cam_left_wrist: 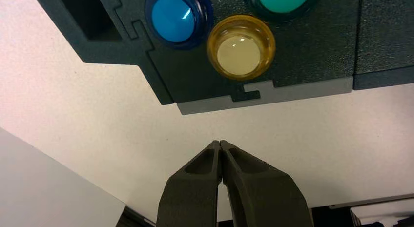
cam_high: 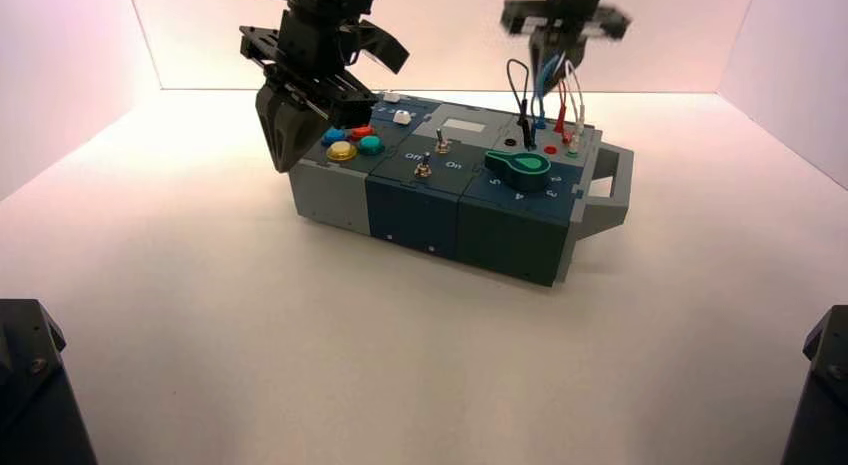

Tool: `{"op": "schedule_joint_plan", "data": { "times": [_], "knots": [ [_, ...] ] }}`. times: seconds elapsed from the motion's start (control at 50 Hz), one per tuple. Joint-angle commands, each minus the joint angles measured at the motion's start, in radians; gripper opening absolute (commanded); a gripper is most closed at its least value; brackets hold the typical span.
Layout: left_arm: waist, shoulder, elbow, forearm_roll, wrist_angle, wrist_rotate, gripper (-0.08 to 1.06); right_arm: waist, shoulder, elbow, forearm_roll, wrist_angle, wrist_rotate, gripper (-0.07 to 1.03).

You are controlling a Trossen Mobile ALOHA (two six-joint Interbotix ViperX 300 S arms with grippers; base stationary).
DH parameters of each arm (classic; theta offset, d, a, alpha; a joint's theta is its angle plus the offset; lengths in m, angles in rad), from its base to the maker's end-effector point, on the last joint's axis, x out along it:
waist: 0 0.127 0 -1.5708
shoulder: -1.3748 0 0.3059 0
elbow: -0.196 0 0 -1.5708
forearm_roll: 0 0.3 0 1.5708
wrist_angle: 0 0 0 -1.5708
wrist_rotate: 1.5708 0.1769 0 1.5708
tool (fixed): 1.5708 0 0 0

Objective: Rotate the box clockwise.

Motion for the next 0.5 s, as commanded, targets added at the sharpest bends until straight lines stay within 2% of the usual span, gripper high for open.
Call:
{"op": "schedule_joint_plan", "data": {
  "times": [0.02,0.24,0.5],
  "knots": [
    [-0.006,-0.006,-0.005,0.0,-0.012,0.006,-0.03,0.0,0.031,-0.038,0.0,-0.014,0.002,-0.02],
    [-0.029,0.064,-0.002,-0.008,-0.055,0.032,-0.03,0.0,0.089,-0.029,0.011,-0.008,0.003,-0.02],
    [-0.037,0.144,-0.028,-0.002,-0.098,0.035,-0.03,0.0,0.061,0.029,0.009,-0.002,0.003,-0.02]
  ]
}}
